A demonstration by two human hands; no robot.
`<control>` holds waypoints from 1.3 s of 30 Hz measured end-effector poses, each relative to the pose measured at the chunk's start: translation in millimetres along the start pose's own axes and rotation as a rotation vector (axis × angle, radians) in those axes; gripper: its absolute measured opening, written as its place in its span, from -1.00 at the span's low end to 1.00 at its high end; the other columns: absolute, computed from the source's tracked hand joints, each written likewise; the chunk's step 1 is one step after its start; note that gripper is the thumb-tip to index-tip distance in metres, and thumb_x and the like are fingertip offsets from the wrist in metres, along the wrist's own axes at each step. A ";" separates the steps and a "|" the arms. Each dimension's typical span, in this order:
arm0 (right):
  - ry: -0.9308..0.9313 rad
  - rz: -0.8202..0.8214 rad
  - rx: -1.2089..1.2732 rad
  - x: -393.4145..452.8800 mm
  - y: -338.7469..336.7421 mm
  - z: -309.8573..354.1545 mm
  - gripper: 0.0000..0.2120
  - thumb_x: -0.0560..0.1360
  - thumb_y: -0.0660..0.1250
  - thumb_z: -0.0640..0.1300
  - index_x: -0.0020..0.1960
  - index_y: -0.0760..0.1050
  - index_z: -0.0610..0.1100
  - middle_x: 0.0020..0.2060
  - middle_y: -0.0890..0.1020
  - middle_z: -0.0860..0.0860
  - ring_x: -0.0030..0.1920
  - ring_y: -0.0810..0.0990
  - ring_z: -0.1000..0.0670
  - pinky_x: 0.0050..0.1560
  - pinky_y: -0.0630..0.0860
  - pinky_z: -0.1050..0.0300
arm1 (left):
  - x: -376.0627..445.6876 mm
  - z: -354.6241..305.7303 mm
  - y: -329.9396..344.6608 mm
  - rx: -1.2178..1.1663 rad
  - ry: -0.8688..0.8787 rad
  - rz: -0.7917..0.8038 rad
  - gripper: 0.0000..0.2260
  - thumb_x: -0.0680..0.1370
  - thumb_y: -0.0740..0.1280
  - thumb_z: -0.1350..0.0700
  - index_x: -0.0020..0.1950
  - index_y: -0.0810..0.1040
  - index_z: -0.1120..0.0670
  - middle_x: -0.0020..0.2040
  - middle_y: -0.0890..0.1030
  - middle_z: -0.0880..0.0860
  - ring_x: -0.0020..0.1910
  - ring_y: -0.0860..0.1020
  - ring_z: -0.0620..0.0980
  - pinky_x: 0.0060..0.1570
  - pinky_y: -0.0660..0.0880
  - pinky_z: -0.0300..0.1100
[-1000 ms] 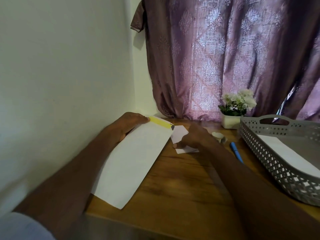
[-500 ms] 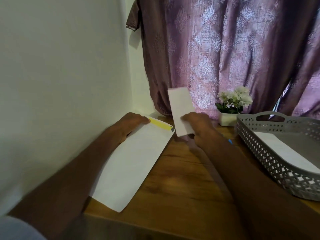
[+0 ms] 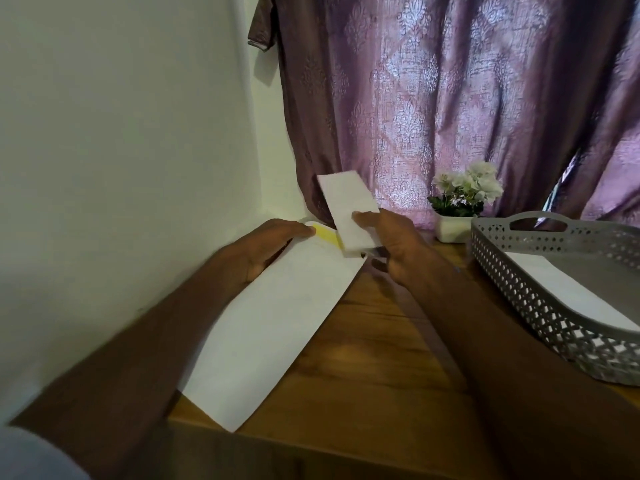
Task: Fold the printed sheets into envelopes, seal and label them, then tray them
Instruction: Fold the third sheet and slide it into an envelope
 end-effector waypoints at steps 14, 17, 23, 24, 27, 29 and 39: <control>-0.049 -0.104 0.024 4.5 -13.7 2.2 -0.70 0.43 0.55 -0.30 0.13 0.58 -0.21 0.08 0.70 -0.14 -0.03 0.69 -0.14 -0.33 0.60 0.14 | 1.5 0.6 25.9 0.037 0.082 0.181 -0.40 0.29 0.63 0.13 0.31 0.60 0.14 0.15 0.73 0.14 0.06 0.72 0.10 0.06 0.64 -0.04; -0.097 -0.173 0.039 3.8 -19.0 6.5 -0.57 0.41 0.53 -0.38 0.24 0.56 -0.18 0.12 0.68 -0.15 0.00 0.68 -0.14 -0.24 0.64 0.13 | 3.5 -2.0 28.4 0.043 0.124 0.195 -0.32 0.24 0.72 0.12 0.32 0.61 0.11 0.20 0.71 0.15 0.15 0.69 0.15 0.19 0.62 0.04; -0.216 -0.194 0.044 -2.0 -21.7 19.1 -0.48 0.44 0.48 -0.43 0.34 0.50 -0.11 0.17 0.61 -0.12 -0.17 0.57 0.08 -0.56 0.45 0.34 | 1.2 -6.1 32.1 0.052 0.164 0.201 -0.35 0.26 0.70 0.13 0.33 0.63 0.10 0.22 0.70 0.14 0.23 0.66 0.20 0.34 0.54 0.15; -0.227 -0.190 0.029 -2.1 -20.6 19.8 -0.47 0.45 0.47 -0.42 0.35 0.49 -0.12 0.15 0.60 -0.10 -0.20 0.55 0.12 -0.59 0.42 0.36 | -0.2 -6.4 32.0 0.054 0.164 0.194 -0.39 0.28 0.70 0.15 0.31 0.64 0.09 0.21 0.70 0.13 0.23 0.66 0.19 0.34 0.53 0.16; -0.258 -0.158 -0.017 -3.4 -16.0 23.2 -0.45 0.46 0.47 -0.41 0.40 0.44 -0.15 0.06 0.59 -0.06 -0.20 0.54 0.16 -0.50 0.46 0.39 | 0.3 -6.2 32.7 0.057 0.164 0.188 -0.41 0.27 0.69 0.12 0.28 0.67 0.05 0.21 0.71 0.10 0.23 0.66 0.17 0.35 0.53 0.16; -0.251 -0.128 -0.056 -1.9 -11.2 23.4 -0.43 0.46 0.48 -0.38 0.41 0.42 -0.14 0.11 0.61 -0.05 -0.10 0.60 0.06 -0.26 0.59 0.28 | -0.8 -6.6 34.8 0.050 0.159 0.192 -0.35 0.21 0.69 0.07 0.29 0.66 0.05 0.22 0.71 0.10 0.22 0.67 0.16 0.34 0.53 0.16; -0.114 0.044 -0.120 -3.0 2.1 14.5 -0.52 0.52 0.39 -0.33 0.36 0.48 0.04 0.24 0.61 -0.09 0.14 0.61 -0.15 -0.22 0.49 0.15 | -2.5 -7.5 36.3 0.053 0.143 0.178 -0.61 0.45 0.57 0.23 0.25 0.63 0.08 0.11 0.75 0.07 0.08 0.73 0.11 0.07 0.65 -0.03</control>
Point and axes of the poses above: each hand's wrist, its own x-axis towards the middle knuckle, its own y-axis out of the palm, z = x × y, the point moved 8 cm from there along x, towards the middle knuckle
